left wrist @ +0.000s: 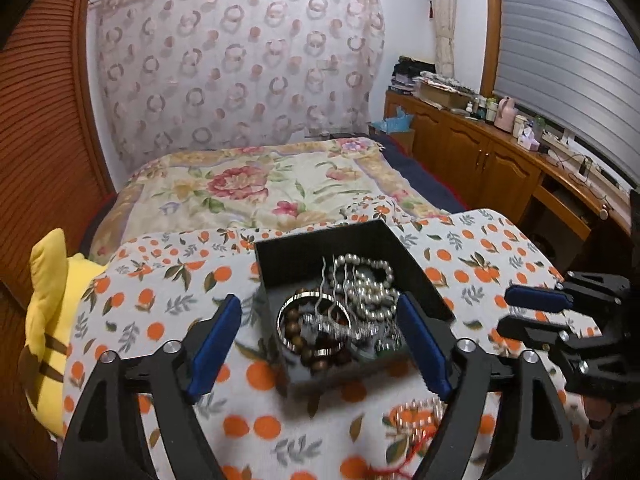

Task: Organize jewelry
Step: 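Lower the left gripper onto the gold ring and grasp it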

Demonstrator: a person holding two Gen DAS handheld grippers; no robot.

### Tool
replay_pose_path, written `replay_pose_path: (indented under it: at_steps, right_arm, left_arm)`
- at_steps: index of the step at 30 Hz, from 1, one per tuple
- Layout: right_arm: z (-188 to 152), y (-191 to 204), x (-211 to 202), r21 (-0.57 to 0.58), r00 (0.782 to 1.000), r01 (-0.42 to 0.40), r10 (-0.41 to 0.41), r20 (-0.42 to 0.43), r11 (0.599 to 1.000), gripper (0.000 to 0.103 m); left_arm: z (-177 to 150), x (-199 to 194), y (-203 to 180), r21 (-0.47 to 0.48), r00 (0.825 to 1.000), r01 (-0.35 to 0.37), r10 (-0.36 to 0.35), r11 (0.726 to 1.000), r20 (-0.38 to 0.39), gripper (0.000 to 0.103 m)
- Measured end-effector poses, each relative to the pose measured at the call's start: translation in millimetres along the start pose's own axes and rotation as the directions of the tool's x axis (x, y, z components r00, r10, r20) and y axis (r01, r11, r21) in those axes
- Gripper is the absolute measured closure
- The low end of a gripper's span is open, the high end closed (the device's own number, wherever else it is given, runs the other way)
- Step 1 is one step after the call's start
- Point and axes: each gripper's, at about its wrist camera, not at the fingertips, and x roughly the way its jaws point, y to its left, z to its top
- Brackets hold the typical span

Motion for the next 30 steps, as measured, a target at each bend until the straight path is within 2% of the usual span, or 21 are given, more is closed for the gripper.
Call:
replay_pose_path:
  at_steps: [7, 8, 9, 16, 24, 30]
  right_arm:
    - [-11, 9, -2, 0.003, 1.0, -0.006, 0.006, -0.013, 1.0, 0.068]
    - [-10, 11, -2, -0.009, 1.0, -0.003, 0.003, -0.008, 1.0, 0.074]
    - [-9, 12, -3, -0.017, 1.0, -0.003, 0.003, -0.002, 1.0, 0.095]
    - [7, 12, -14, -0.016, 1.0, -0.01, 0.01, 0.024, 1.0, 0.096]
    - [-14, 18, 4, -0.05, 0.998, 0.0, -0.003, -0.063, 0.999, 0.096]
    - [-35, 27, 25, -0.092, 0.988, -0.009, -0.005, -0.152, 0.996, 0.096]
  left_arm:
    - [-29, -26, 0, 0.006, 1.0, 0.004, -0.004, 1.0, 0.006, 0.021]
    - [-32, -28, 0, 0.004, 1.0, 0.004, -0.004, 1.0, 0.007, 0.021]
    - [-36, -30, 0, 0.003, 1.0, 0.002, -0.002, 1.0, 0.008, 0.021]
    - [-57, -37, 4, -0.011, 1.0, 0.011, -0.011, 1.0, -0.004, 0.021]
    - [-83, -31, 3, 0.006, 0.997, 0.018, -0.017, 1.0, -0.075, 0.021]
    - [-99, -26, -1, 0.022, 0.992, 0.037, -0.034, 0.999, -0.122, 0.021]
